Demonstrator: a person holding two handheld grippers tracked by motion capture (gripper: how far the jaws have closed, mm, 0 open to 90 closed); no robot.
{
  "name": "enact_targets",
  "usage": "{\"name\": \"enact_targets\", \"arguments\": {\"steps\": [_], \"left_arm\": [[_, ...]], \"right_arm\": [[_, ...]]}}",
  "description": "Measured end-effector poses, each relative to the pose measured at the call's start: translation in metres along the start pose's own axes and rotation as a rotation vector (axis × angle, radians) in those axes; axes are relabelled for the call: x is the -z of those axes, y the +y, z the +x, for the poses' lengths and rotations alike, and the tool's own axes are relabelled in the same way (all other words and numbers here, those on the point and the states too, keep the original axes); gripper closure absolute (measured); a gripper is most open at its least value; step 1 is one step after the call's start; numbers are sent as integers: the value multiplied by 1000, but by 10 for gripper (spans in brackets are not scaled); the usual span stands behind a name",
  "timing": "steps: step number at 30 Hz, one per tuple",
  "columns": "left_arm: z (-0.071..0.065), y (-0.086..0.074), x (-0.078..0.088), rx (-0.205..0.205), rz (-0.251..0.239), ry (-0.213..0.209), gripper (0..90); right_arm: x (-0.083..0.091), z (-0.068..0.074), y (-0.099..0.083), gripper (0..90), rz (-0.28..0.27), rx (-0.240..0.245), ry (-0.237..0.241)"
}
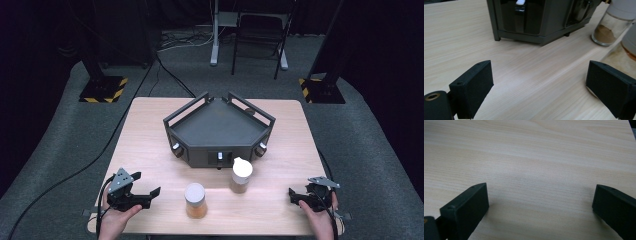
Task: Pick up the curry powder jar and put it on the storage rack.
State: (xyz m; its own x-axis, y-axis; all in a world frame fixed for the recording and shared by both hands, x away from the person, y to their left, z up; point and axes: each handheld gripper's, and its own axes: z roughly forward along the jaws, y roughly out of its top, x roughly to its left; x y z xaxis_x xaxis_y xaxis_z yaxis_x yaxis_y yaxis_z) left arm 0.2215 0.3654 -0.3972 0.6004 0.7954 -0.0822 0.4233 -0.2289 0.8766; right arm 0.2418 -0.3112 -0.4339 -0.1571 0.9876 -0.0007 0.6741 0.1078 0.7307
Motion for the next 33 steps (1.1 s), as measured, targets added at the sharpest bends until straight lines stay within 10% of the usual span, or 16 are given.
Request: {"name": "enact_targets", "arguments": {"steps": [33], "left_arm": [[-31,19,-7,-120,-1,-116,63]], "right_arm": [[0,0,0,0,0,0,0]]}}
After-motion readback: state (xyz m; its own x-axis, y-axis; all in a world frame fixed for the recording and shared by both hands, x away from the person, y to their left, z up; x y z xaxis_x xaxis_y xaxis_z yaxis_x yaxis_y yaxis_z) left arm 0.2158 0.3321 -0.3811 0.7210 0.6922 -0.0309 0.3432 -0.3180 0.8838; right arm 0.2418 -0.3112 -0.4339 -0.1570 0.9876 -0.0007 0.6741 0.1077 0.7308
